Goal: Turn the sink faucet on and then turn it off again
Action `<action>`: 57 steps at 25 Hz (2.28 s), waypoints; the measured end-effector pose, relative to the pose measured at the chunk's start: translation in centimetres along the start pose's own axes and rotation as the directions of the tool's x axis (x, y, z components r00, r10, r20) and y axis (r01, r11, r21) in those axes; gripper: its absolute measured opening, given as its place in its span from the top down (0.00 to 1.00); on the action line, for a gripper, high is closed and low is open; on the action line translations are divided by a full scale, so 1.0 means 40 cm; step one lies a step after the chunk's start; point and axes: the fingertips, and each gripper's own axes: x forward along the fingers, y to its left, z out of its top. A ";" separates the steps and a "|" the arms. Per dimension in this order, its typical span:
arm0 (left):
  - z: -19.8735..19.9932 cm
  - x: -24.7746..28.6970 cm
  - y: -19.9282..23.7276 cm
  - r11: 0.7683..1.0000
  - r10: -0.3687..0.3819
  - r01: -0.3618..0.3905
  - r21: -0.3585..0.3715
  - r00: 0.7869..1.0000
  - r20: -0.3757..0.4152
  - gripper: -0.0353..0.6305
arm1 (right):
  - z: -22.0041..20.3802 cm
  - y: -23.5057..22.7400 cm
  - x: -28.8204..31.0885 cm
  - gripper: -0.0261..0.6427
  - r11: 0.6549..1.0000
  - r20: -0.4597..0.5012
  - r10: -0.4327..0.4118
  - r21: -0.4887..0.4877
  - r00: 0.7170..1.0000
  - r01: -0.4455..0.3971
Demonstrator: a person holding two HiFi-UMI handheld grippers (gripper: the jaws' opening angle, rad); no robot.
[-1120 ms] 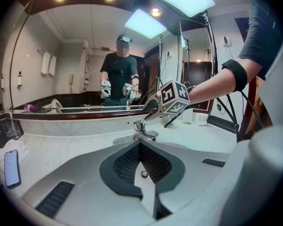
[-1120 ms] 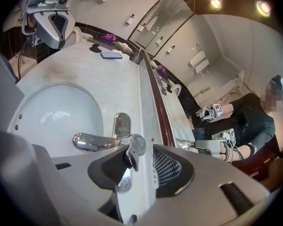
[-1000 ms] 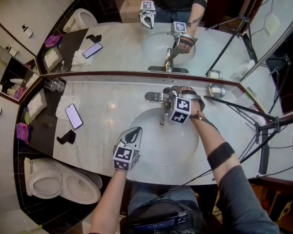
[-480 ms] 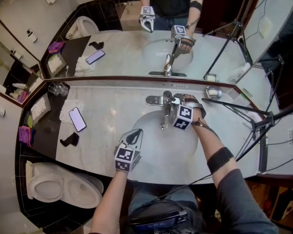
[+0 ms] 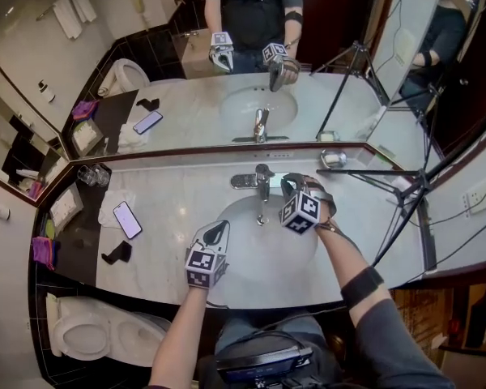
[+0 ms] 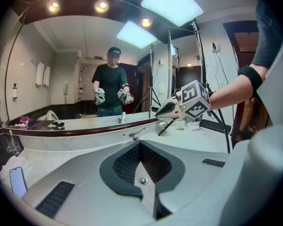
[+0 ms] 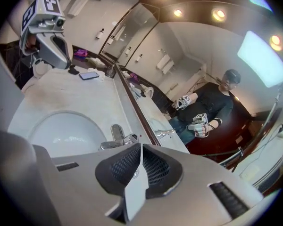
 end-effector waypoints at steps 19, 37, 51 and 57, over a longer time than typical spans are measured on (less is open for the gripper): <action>0.022 -0.038 0.009 0.999 0.024 -0.022 -0.043 0.999 0.035 0.97 | -0.239 0.081 -0.318 0.93 0.685 0.071 -0.147 0.726 0.987 0.050; 0.014 -0.042 -0.001 0.999 0.027 -0.026 -0.036 0.999 0.028 0.97 | -0.293 0.126 -0.313 0.93 0.702 0.065 -0.112 0.712 0.992 0.033; 0.009 -0.002 0.015 0.998 0.043 -0.042 -0.041 0.999 0.019 0.97 | -0.244 0.112 -0.225 0.93 0.837 0.053 -0.071 0.546 0.996 0.031; 0.012 0.027 0.021 0.999 0.041 -0.041 -0.034 0.999 0.002 0.97 | -0.188 0.082 -0.124 0.84 0.961 0.040 -0.047 0.275 0.998 0.034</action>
